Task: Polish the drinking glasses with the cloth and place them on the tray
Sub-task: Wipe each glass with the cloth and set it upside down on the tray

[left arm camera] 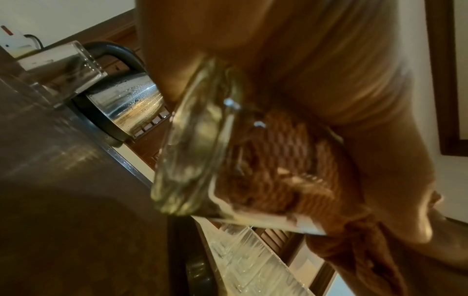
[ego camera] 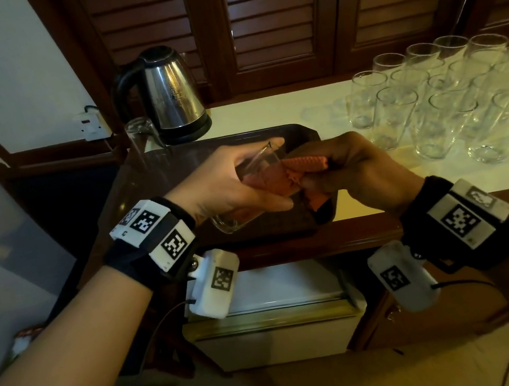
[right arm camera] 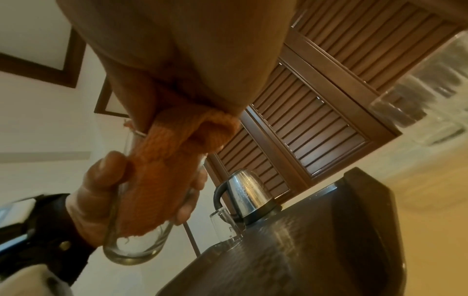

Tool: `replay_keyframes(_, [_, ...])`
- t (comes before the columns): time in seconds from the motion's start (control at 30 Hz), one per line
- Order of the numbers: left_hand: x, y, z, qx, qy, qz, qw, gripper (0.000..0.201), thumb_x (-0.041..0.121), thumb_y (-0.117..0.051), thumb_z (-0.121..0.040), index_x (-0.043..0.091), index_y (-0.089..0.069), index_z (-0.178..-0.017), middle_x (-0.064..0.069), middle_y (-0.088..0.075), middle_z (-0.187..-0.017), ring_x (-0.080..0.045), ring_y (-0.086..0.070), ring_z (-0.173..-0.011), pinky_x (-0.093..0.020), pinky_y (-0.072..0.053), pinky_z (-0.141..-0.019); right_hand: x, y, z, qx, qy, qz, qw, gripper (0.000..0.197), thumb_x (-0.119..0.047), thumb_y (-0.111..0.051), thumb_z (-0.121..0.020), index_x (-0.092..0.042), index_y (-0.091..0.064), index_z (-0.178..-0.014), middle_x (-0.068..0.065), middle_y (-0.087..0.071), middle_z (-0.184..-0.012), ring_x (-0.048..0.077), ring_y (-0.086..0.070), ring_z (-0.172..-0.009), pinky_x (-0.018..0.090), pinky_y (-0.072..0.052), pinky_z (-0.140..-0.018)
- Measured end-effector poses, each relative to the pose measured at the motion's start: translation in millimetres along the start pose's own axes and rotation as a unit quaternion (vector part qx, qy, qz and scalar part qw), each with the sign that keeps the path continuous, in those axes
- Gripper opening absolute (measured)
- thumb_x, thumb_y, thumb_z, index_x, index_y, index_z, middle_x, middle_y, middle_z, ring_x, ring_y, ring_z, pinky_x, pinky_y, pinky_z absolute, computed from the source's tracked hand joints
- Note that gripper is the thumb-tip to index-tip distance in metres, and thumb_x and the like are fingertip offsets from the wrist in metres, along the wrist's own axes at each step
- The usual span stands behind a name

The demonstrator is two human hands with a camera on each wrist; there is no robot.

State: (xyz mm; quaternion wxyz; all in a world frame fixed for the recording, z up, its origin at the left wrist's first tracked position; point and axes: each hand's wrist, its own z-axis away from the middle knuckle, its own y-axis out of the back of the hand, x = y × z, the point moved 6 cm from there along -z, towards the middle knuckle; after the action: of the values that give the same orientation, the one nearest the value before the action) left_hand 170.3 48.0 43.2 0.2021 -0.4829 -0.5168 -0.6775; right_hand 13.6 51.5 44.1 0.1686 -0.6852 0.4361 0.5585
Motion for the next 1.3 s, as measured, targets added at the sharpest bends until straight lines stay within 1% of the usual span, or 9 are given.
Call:
replay_keyframes(0.1, [-4.0,-2.0,0.1,-0.007,0.007,0.025,1.0,0.056,0.027,-0.087,-0.061,0.035,-0.064,-0.111,0.014,-0.073,-0.104,-0.002,-0.067,-0.098,-0.018,-0.052,-0.084,-5.5,6.9,-2.2,0.024,0.023,0.042,0.999,0.022,-0.012,-0.059,-0.088,-0.02,-0.066,-0.108,0.009,-0.062,-0.108,0.012,-0.066,-0.092,0.024,-0.057,-0.073])
replay_keyframes(0.23, [-5.3,0.7,-0.9,0.003,0.001,0.049,0.999,0.054,0.031,-0.086,-0.061,0.028,-0.067,-0.111,0.005,-0.073,-0.1,-0.009,-0.067,-0.097,-0.021,-0.052,-0.084,-9.9,9.7,-1.7,0.093,0.107,0.116,0.983,0.02,-0.011,-0.061,-0.092,-0.017,-0.066,-0.111,0.001,-0.069,-0.105,0.012,-0.067,-0.095,0.019,-0.054,-0.078])
replay_keyframes(0.37, [-9.9,5.8,-0.6,0.001,0.011,0.069,0.998,0.072,0.037,-0.085,-0.058,0.025,-0.061,-0.124,-0.008,-0.072,-0.117,-0.021,-0.067,-0.111,-0.033,-0.05,-0.1,1.7,0.5,1.2,0.02,0.106,0.181,0.978,0.03,-0.025,-0.062,-0.087,-0.035,-0.061,-0.115,-0.018,-0.06,-0.113,0.016,-0.054,-0.111,0.021,-0.046,-0.091])
replay_keyframes(0.5, [-10.3,2.9,-2.0,-0.015,0.032,0.075,0.997,0.076,0.024,-0.092,-0.061,0.034,-0.055,-0.126,0.009,-0.07,-0.118,-0.002,-0.064,-0.111,-0.019,-0.05,-0.092,18.0,-8.8,0.1,-0.035,0.075,0.242,0.967,0.06,-0.034,-0.079,-0.078,-0.032,-0.054,-0.133,-0.028,-0.054,-0.125,0.016,-0.052,-0.121,0.03,-0.046,-0.099])
replay_keyframes(0.63, [-1.1,-4.2,-6.3,-0.027,0.029,0.068,0.997,0.056,0.025,-0.089,-0.064,0.033,-0.06,-0.111,0.004,-0.074,-0.107,0.0,-0.069,-0.094,-0.013,-0.052,-0.079,20.7,-15.0,-8.3,0.024,0.079,0.081,0.993,0.05,-0.007,-0.082,-0.076,-0.012,-0.064,-0.122,-0.005,-0.068,-0.117,0.008,-0.067,-0.109,0.025,-0.055,-0.091])
replay_keyframes(0.77, [-2.0,-3.8,-3.8,-0.033,0.022,0.105,0.994,0.064,0.027,-0.085,-0.058,0.032,-0.058,-0.115,0.017,-0.074,-0.104,-0.002,-0.068,-0.1,-0.015,-0.052,-0.081,17.9,-8.6,-10.6,0.065,0.085,0.061,0.992,0.04,-0.007,-0.079,-0.073,-0.006,-0.069,-0.112,0.009,-0.071,-0.111,0.018,-0.07,-0.104,0.03,-0.057,-0.088])
replay_keyframes(1.0, [-19.0,-3.1,12.4,-0.029,0.037,0.178,0.983,0.061,0.029,-0.077,-0.068,0.018,-0.058,-0.124,-0.005,-0.072,-0.1,-0.024,-0.068,-0.082,-0.032,-0.057,-0.074,8.7,8.1,-11.5,0.075,0.128,0.034,0.988,0.042,-0.004,-0.079,-0.076,0.007,-0.065,-0.114,0.023,-0.066,-0.113,0.031,-0.067,-0.104,0.031,-0.055,-0.091])
replay_keyframes(1.13, [-9.6,7.7,8.5,0.059,0.0,0.038,0.998,0.052,0.024,-0.087,-0.07,0.026,-0.061,-0.115,0.002,-0.067,-0.105,-0.009,-0.068,-0.085,-0.022,-0.057,-0.074,16.1,4.4,-11.5,0.075,0.025,-0.013,0.997,0.034,-0.018,-0.079,-0.081,-0.006,-0.067,-0.11,0.009,-0.074,-0.093,0.024,-0.071,-0.087,0.034,-0.059,-0.077])
replay_keyframes(1.3, [-2.2,11.3,5.3,0.169,-0.038,-0.234,0.957,0.08,0.036,-0.087,-0.071,0.024,-0.05,-0.142,0.011,-0.059,-0.12,-0.005,-0.055,-0.106,-0.021,-0.044,-0.092,20.3,0.0,-12.7,0.15,-0.033,-0.073,0.985,0.022,-0.034,-0.063,-0.085,-0.017,-0.066,-0.099,-0.013,-0.063,-0.062,0.008,-0.049,-0.051,0.024,-0.041,-0.048])
